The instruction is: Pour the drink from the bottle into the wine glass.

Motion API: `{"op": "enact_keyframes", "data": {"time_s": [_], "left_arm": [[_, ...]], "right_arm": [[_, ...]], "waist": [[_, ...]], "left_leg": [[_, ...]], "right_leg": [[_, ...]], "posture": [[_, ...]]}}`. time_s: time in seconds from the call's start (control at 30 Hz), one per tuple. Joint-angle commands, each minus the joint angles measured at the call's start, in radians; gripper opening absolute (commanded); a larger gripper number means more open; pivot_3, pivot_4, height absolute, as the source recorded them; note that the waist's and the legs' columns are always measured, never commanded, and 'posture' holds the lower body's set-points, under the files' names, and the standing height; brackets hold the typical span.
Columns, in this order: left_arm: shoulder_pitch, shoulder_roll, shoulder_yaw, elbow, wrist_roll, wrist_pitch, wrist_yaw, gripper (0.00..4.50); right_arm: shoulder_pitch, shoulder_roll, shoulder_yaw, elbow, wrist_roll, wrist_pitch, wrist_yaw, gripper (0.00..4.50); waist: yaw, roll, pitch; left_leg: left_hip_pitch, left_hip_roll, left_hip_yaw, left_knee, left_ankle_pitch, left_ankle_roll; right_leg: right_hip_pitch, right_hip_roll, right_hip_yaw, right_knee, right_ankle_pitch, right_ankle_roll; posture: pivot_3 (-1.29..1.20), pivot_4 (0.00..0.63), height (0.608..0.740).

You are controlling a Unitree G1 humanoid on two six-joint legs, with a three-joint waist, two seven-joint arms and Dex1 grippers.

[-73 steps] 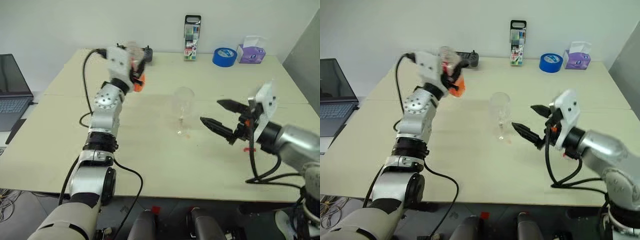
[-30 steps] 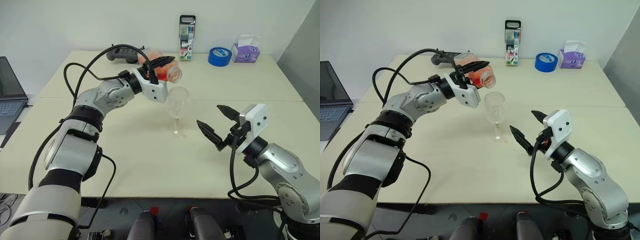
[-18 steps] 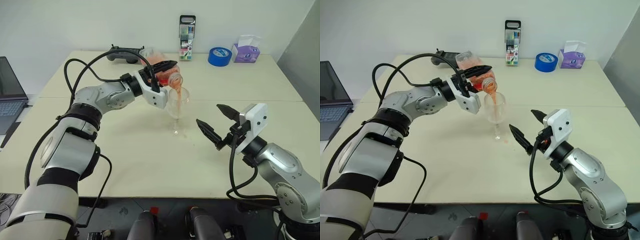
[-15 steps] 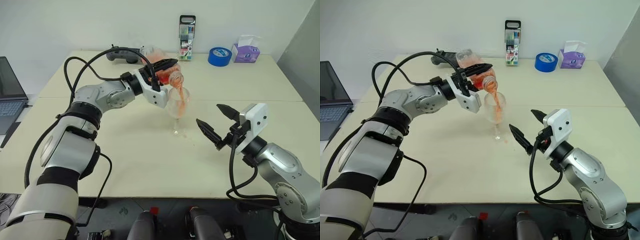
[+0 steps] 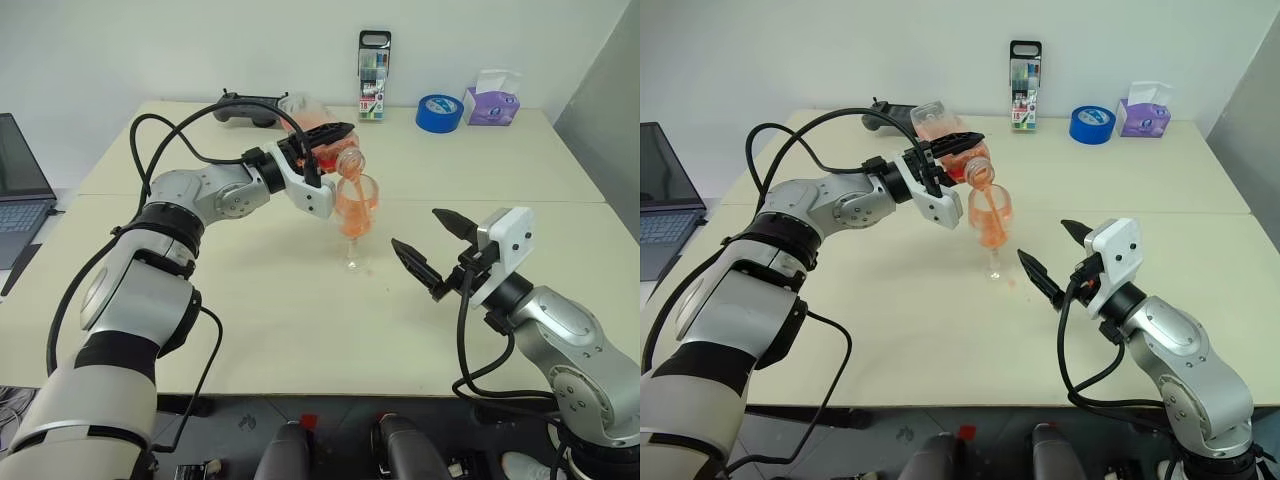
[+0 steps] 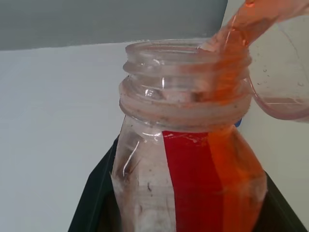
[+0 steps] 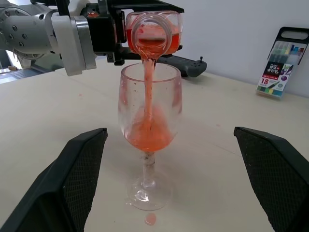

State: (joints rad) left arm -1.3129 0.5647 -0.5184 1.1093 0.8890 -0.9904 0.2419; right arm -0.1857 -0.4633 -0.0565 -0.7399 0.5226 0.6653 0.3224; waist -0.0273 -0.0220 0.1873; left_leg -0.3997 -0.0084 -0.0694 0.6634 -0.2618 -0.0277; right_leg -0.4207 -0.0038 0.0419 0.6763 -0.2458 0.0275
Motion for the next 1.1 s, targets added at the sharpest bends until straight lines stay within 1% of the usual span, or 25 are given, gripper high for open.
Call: {"op": "enact_keyframes", "data": {"time_s": [0.03, 0.47, 0.9, 0.97, 1.0, 1.1], "left_arm": [[-0.052, 0.007, 0.001, -0.007, -0.009, 0.001, 0.021, 1.71], [-0.061, 0.004, -0.012, 0.014, -0.016, 0.011, 0.015, 1.69], [-0.062, 0.004, -0.008, 0.022, -0.033, -0.005, 0.003, 1.69], [-0.053, -0.005, 0.018, 0.035, -0.08, -0.016, -0.026, 1.69], [-0.046, -0.015, 0.046, 0.048, -0.131, -0.019, -0.063, 1.69], [-0.003, -0.044, 0.14, 0.085, -0.321, -0.032, -0.244, 1.69]], "right_arm": [[-0.006, -0.007, -0.007, -0.042, -0.008, -0.009, -0.005, 4.5], [0.002, -0.006, 0.007, -0.048, -0.019, -0.01, 0.006, 4.5], [-0.001, -0.002, 0.009, -0.053, 0.01, 0.018, 0.01, 4.5], [-0.009, -0.005, 0.005, -0.054, 0.034, 0.041, 0.014, 4.5], [-0.017, -0.009, 0.001, -0.058, 0.062, 0.061, 0.02, 4.5], [-0.08, -0.024, -0.029, -0.083, 0.182, 0.138, 0.033, 4.5]], "waist": [[0.0, 0.0, 0.0], [0.0, 0.0, 0.0], [0.0, 0.0, 0.0], [0.0, 0.0, 0.0], [0.0, 0.0, 0.0], [-0.001, 0.0, 0.0]], "left_leg": [[0.0, 0.0, 0.0, 0.0, 0.0, 0.0], [0.0, 0.0, 0.0, 0.001, 0.0, 0.0], [0.0, 0.0, 0.0, 0.001, 0.0, 0.0], [0.0, 0.0, 0.0, 0.001, 0.0, 0.0], [0.0, 0.0, 0.0, 0.001, 0.0, 0.0], [0.0, 0.0, 0.0, 0.001, 0.0, 0.0]], "right_leg": [[0.0, 0.0, 0.0, 0.0, 0.0, 0.0], [0.0, 0.0, 0.0, 0.001, 0.0, 0.0], [0.0, 0.0, 0.0, 0.001, 0.0, 0.0], [0.0, 0.0, 0.0, 0.002, 0.0, 0.0], [0.0, 0.0, 0.0, 0.002, 0.0, 0.0], [0.0, 0.0, 0.0, 0.002, 0.0, 0.0]], "posture": [[0.0, 0.15, 0.74], [0.0, 0.15, 0.74], [0.0, 0.15, 0.74], [0.0, 0.15, 0.74], [0.0, 0.15, 0.74], [0.0, 0.15, 0.74]]}}
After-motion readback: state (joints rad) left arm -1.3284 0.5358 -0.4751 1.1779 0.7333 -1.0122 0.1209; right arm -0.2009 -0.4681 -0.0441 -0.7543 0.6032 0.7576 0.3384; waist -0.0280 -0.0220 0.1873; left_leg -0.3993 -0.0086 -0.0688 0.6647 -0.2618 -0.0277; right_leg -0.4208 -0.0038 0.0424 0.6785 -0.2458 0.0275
